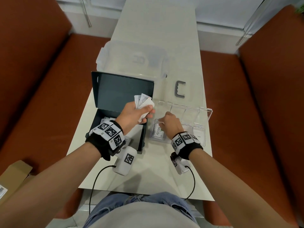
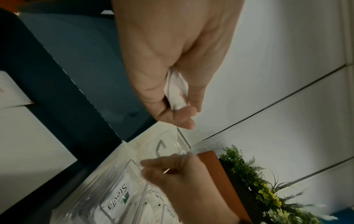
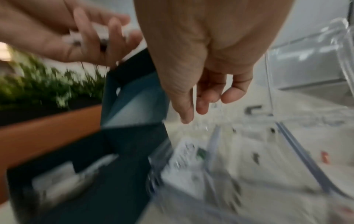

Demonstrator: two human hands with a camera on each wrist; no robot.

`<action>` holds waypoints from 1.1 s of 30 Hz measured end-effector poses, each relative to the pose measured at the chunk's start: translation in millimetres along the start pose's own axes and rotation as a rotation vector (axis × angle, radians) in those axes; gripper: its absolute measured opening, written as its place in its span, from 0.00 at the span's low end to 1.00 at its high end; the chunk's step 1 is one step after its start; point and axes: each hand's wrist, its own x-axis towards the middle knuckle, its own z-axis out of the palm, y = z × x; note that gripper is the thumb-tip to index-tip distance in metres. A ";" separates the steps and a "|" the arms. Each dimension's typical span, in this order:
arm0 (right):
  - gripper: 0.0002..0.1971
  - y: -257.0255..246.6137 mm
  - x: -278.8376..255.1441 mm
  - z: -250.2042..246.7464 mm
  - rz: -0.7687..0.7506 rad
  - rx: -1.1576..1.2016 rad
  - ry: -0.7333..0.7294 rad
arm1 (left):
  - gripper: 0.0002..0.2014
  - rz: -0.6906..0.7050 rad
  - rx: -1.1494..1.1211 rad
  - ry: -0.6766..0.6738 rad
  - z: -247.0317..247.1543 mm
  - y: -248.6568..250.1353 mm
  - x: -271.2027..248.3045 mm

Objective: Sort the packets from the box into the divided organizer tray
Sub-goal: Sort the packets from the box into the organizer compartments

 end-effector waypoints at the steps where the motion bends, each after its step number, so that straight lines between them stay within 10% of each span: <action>1: 0.15 -0.5 -0.9 -6.9 -0.018 0.063 0.045 | 0.06 -0.015 -0.012 -0.025 -0.2 0.9 -1.0; 6: 0.10 -12.6 -7.4 -60.8 -0.094 0.478 0.412 | 0.11 -0.026 0.067 -0.150 1.2 4.5 -4.3; 33: 0.05 5.6 -19.8 -79.6 0.052 1.398 0.229 | 0.12 -0.005 0.013 -0.015 -1.4 -6.5 4.1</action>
